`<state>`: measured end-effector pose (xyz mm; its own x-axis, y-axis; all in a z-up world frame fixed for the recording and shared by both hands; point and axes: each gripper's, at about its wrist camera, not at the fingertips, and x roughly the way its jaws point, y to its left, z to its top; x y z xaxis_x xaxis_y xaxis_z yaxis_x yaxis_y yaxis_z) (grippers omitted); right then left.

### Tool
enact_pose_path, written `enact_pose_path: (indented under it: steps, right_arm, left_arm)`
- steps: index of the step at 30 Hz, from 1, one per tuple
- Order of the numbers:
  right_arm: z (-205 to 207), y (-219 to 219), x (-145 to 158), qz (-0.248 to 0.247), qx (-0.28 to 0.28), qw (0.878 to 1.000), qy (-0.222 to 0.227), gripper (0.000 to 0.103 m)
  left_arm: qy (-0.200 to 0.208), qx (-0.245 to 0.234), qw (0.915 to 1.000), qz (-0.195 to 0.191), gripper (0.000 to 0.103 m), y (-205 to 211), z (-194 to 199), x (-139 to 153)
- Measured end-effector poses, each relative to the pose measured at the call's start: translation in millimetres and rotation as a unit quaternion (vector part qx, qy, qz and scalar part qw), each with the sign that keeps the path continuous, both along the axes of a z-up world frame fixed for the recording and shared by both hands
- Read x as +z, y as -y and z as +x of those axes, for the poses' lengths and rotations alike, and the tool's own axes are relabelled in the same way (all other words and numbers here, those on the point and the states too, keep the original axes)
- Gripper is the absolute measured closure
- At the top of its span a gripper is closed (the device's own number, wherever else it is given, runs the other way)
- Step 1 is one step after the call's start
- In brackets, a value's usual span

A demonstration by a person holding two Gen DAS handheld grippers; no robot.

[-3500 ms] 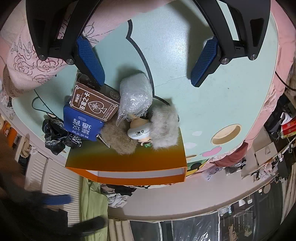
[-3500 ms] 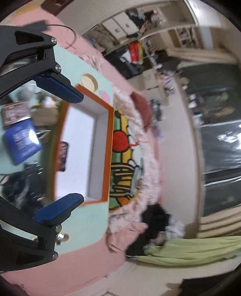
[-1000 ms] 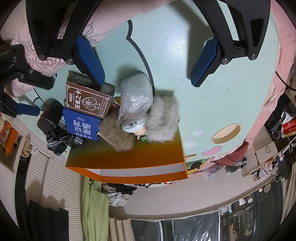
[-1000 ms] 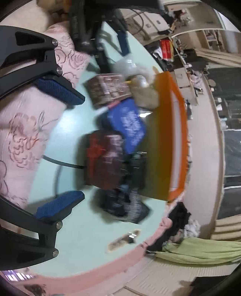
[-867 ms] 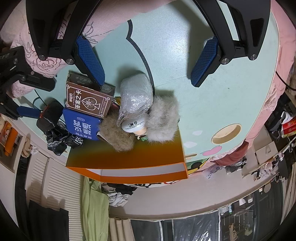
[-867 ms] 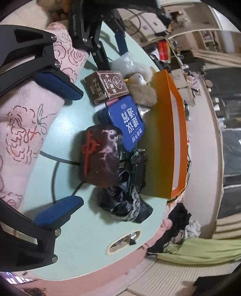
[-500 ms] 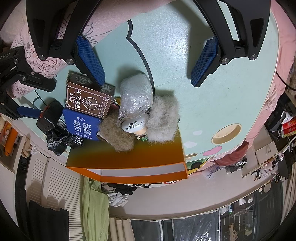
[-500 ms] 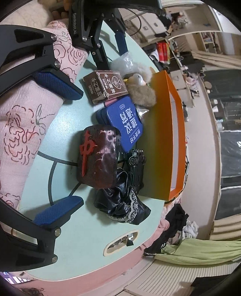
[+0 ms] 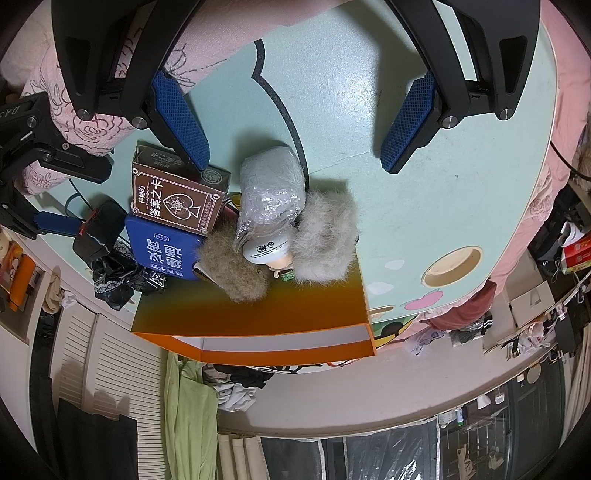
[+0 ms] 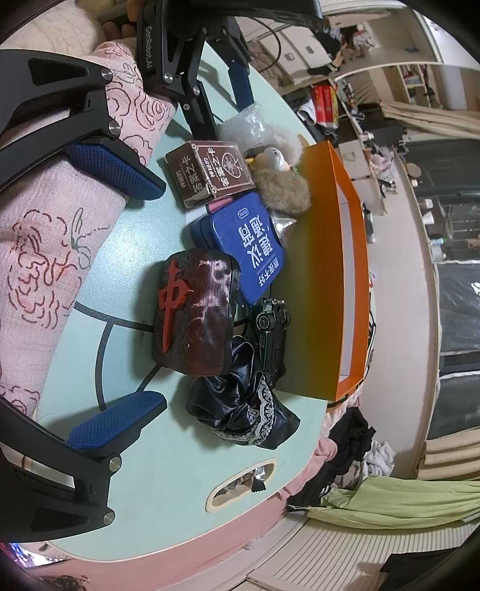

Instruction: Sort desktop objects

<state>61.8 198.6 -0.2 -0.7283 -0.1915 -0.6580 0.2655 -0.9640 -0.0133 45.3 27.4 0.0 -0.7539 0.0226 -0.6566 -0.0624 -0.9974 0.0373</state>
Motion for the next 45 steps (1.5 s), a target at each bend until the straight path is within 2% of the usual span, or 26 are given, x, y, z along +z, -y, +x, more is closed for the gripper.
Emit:
enact_pose_path:
  steps: [22,28,30,34,36,37,38,42,45]
  right_arm:
    - [0,-1,0,-0.001,0.003,1.000,0.000,0.000]
    - [0,-1,0,-0.001,0.004,1.000,0.000,0.000]
    - [0,-2,0,-0.001,0.004,1.000,0.000,0.000]
    - [0,-2,-1,-0.002,0.005,1.000,0.000,0.000]
    - [1,-3,-1,-0.004,0.005,1.000,-0.001,0.000]
    - [-1,0,0,-0.005,0.005,1.000,-0.002,0.000]
    - [-1,0,1,-0.010,0.005,1.000,-0.004,0.000]
    - [-2,-5,8,-0.042,-0.005,0.999,-0.020,0.001]
    - [-5,-2,17,-0.040,-0.018,0.998,-0.034,0.004]
  left_arm:
    - [-0.002,0.003,1.0000,0.002,0.009,2,1,1]
    - [-0.029,0.007,0.9995,0.013,0.011,10,8,11]
    - [-0.027,0.005,0.9995,0.012,0.017,10,6,13]
    - [-0.023,0.006,0.9995,0.021,0.021,12,1,13]
    - [-0.017,0.005,0.9995,0.026,0.046,13,-3,12]
    - [-0.010,0.000,0.9995,0.029,0.055,12,-7,10]
    - [-0.005,-0.005,0.9995,0.032,0.069,12,-8,7]
    - [-0.030,-0.017,0.9989,0.031,0.069,8,2,7]
    - [-0.048,-0.018,0.9984,0.024,0.069,5,8,9]
